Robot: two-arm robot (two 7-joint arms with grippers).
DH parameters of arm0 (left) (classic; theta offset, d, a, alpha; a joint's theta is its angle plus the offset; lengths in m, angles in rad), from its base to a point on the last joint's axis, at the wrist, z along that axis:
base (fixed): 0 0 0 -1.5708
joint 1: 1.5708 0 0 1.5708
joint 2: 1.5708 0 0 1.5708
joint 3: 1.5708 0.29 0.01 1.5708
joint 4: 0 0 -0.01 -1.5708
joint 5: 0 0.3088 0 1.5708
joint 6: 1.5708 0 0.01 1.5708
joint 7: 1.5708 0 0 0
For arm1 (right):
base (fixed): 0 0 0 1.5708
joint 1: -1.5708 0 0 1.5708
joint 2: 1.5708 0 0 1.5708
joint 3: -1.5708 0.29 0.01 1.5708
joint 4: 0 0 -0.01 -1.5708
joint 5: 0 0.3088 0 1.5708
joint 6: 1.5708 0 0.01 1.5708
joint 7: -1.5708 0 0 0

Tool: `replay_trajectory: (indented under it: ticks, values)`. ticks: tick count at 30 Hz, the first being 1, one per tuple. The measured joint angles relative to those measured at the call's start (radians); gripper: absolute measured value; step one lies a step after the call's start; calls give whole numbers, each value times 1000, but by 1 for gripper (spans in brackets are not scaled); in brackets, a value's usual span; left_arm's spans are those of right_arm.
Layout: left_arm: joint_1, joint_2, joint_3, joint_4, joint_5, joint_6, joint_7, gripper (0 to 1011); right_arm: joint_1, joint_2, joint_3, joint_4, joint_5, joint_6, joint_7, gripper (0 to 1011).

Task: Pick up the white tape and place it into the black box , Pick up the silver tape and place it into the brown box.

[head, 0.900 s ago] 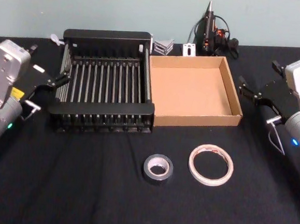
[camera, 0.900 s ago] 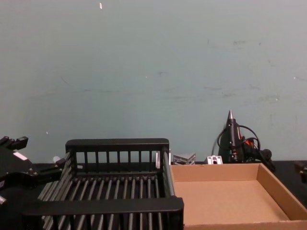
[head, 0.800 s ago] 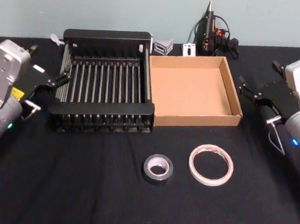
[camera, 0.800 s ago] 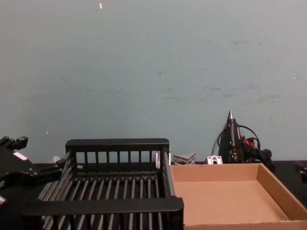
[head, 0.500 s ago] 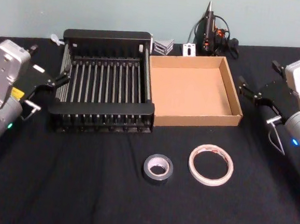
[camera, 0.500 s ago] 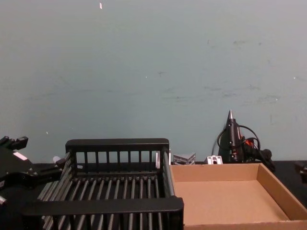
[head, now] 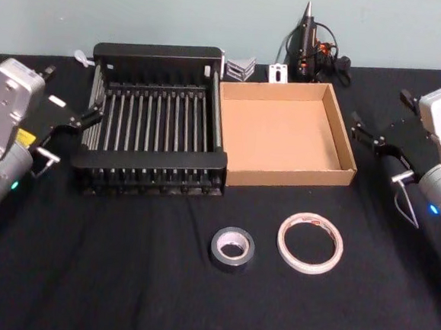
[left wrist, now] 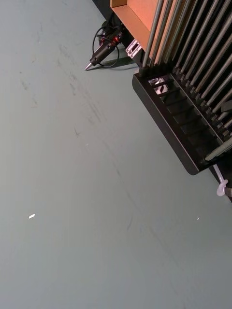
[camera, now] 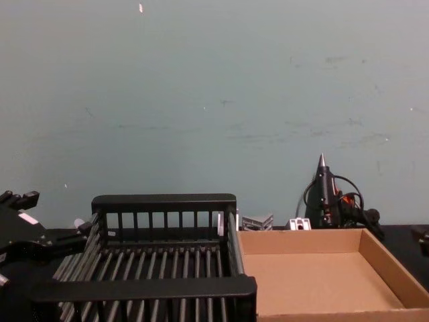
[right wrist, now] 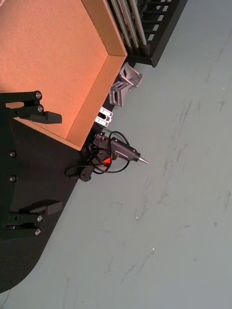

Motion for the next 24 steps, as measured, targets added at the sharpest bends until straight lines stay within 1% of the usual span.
replay_trajectory:
  ticks: [24]
  values:
    - [0, 0, 0, 0, 0, 0, 0, 1001, -1, -1, 2, 0, 0, 0, 1, 1002]
